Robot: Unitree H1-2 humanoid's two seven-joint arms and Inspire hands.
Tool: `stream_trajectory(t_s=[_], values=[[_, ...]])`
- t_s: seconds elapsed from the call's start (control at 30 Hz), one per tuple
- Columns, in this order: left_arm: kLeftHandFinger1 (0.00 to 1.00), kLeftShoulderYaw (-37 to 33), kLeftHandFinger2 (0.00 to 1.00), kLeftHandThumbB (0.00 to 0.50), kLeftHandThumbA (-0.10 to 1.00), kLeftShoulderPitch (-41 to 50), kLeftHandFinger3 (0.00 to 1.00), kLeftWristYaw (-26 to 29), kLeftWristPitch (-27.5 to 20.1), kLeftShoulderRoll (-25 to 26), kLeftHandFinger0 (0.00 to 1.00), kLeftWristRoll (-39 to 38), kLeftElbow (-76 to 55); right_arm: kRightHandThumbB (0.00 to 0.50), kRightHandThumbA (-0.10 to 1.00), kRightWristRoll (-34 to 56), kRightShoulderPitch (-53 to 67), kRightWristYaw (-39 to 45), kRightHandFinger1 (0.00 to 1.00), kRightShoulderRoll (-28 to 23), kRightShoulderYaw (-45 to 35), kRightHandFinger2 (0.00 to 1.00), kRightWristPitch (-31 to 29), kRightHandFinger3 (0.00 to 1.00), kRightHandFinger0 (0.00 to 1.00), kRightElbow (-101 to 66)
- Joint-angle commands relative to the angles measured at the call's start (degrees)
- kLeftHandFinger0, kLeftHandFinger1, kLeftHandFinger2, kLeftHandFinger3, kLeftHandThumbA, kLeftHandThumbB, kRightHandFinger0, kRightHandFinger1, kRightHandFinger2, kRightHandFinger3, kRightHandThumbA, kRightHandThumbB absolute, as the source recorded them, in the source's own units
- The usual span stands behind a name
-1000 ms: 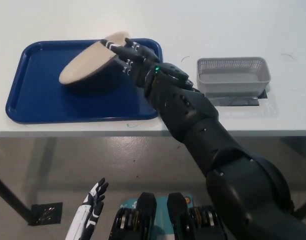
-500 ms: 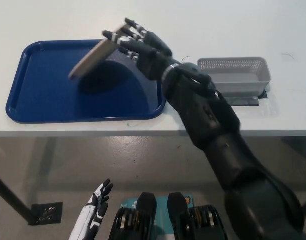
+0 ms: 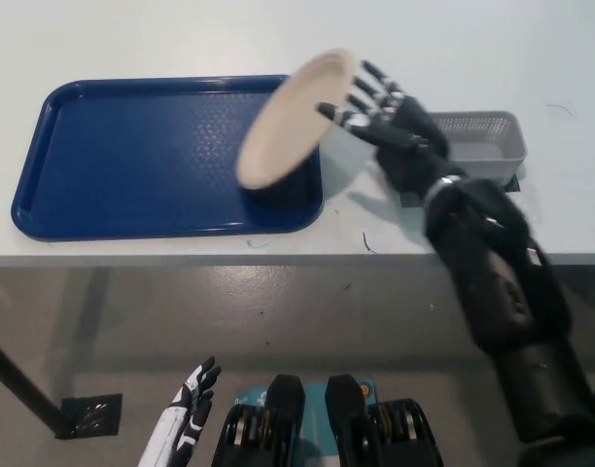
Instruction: Use the right hand to pick up a plate from a leveled surface and place it into a tray on the left side
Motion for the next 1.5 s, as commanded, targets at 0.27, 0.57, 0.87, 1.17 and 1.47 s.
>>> stream_trajectory(t_s=[0.27, 0.57, 0.87, 1.17, 1.47], values=[[1.00, -0.65, 1.00, 0.205, 1.00, -0.09, 1.00, -0.89, -1.92, 1.77, 1.00, 0.78, -1.65, 0.418, 1.00, 7.76, -10.58, -8.13, 1.00, -24.11, 0.55, 1.00, 7.59, 1.00, 1.00, -77.20], [1.00, -0.61, 1.00, 0.203, 1.00, -0.17, 1.00, -0.91, -2.01, 1.89, 1.00, 0.45, -1.84, 0.334, 1.00, 14.11, -5.75, -10.85, 1.00, -26.04, -2.07, 1.00, 7.59, 1.00, 1.00, -75.76], [1.00, -1.13, 1.00, 0.208, 1.00, -0.41, 1.00, -0.81, -2.26, 1.81, 1.00, 1.25, -1.46, 0.410, 1.00, 16.63, 10.46, -3.98, 1.00, -32.91, -8.95, 1.00, -4.37, 1.00, 1.00, -77.20], [1.00, -1.27, 1.00, 0.219, 1.00, -1.12, 1.00, -1.42, -1.26, 1.36, 1.00, -0.06, -0.98, 0.470, 1.00, 4.59, 61.98, 15.92, 1.00, -19.75, 2.68, 1.00, -37.89, 1.00, 1.00, -77.20], [1.00, -1.63, 1.00, 0.204, 1.00, 1.07, 1.00, -0.64, -3.17, 0.93, 1.00, 0.49, -1.20, 0.356, 1.00, -25.00, 75.92, 12.98, 1.00, -12.45, 9.79, 1.00, -38.41, 1.00, 1.00, -62.15]])
